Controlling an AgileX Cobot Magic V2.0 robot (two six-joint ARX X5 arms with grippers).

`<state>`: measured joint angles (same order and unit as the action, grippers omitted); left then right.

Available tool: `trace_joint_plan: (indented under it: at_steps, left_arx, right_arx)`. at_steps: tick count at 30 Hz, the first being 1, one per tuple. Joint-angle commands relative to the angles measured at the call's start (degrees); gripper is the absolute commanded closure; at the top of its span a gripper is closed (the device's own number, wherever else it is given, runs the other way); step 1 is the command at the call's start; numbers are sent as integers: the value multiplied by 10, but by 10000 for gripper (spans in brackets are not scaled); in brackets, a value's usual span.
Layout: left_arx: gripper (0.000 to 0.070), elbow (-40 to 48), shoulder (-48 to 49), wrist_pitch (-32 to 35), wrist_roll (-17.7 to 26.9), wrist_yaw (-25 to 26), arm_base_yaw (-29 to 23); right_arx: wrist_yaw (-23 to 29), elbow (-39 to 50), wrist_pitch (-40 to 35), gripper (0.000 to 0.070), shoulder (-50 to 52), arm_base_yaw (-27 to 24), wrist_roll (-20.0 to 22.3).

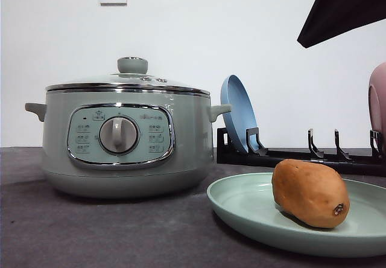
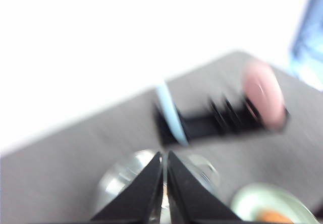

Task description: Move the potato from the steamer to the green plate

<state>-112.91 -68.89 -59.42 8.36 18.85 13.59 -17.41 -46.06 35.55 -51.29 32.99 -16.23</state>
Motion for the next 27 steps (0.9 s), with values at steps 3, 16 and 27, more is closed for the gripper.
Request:
trace_joint_plan:
  at_steps: [3,16,27]
  left_arx:
    - [697,79,70,57,17,0,-55]
    - [697,516,344,399,25,-64,-155]
    - [697,812,499,559,-16,-179,-174]
  right_arx:
    - [-2,-10,-4,700,-2,3,8]
    - [-2,-10,-4,700,-2,3,8]
    - [-2,-10,-4,700,-2,3,8]
